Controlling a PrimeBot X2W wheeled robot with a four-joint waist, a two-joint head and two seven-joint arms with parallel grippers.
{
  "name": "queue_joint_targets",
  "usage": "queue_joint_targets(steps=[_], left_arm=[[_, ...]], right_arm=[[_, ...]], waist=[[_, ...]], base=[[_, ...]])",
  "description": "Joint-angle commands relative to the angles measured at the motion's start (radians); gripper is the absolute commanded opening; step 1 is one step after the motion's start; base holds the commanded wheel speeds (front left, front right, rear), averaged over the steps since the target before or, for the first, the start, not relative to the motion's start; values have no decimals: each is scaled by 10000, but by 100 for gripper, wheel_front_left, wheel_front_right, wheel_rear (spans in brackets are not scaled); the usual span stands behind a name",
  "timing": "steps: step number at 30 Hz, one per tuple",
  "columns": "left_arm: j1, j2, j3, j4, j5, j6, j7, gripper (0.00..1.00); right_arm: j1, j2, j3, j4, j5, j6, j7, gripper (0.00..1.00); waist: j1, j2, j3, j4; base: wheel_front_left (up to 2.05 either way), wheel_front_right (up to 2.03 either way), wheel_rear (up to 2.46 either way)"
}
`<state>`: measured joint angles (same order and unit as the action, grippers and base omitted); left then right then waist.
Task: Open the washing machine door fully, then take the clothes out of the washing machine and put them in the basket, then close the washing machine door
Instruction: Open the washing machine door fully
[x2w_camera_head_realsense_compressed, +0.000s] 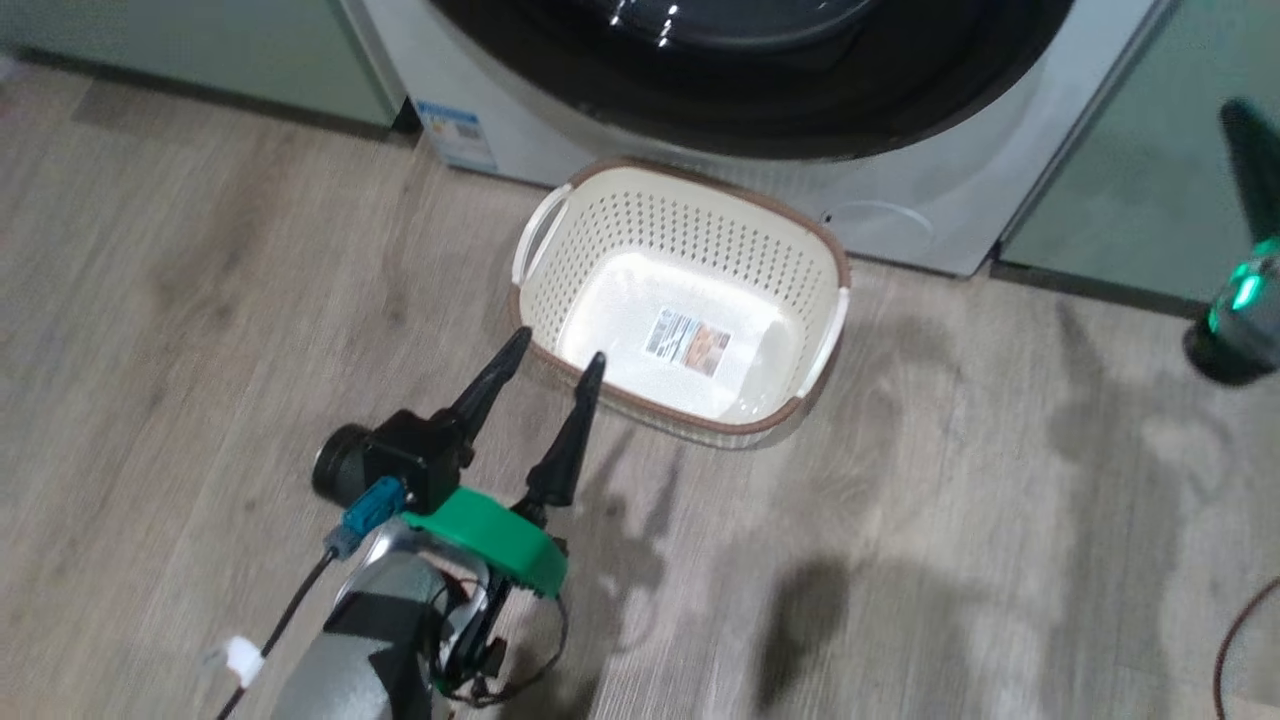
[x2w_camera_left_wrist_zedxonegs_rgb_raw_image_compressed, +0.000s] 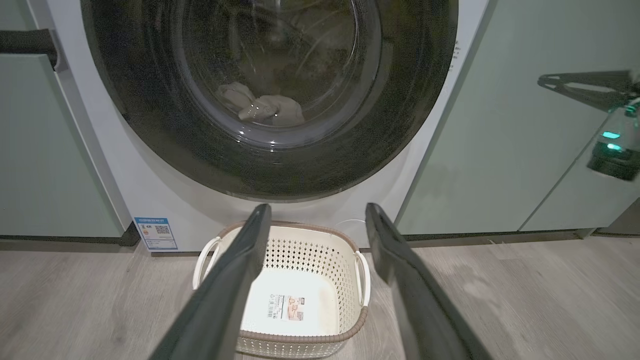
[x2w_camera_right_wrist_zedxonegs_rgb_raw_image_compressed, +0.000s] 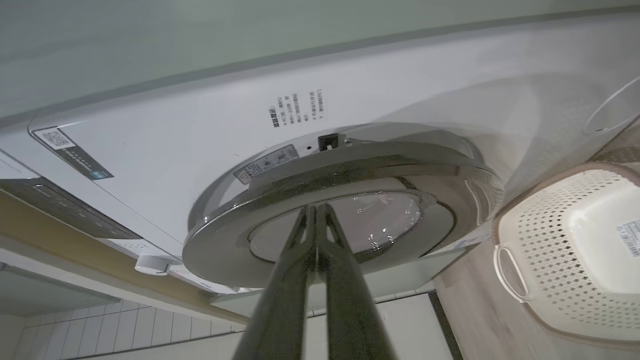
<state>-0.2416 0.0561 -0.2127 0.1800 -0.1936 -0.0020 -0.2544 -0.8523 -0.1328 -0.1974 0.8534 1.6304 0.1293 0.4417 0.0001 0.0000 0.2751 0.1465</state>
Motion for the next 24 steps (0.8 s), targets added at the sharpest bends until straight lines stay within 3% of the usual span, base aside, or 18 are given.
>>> queue_joint_targets(steps=[1,24], left_arm=[[-421,99,228,-346,99,-40,-72,100],[-1244,-53,-390,-686,88,-111,-74,100]], right_arm=[[-662,-115,107,-174,85,14,112,0],[-4387,-417,439,1195,-211,14,278,0]], waist=[[-1,0,277,196],[-1,0,1815,992]], base=[[0,0,0],[0,0,0]])
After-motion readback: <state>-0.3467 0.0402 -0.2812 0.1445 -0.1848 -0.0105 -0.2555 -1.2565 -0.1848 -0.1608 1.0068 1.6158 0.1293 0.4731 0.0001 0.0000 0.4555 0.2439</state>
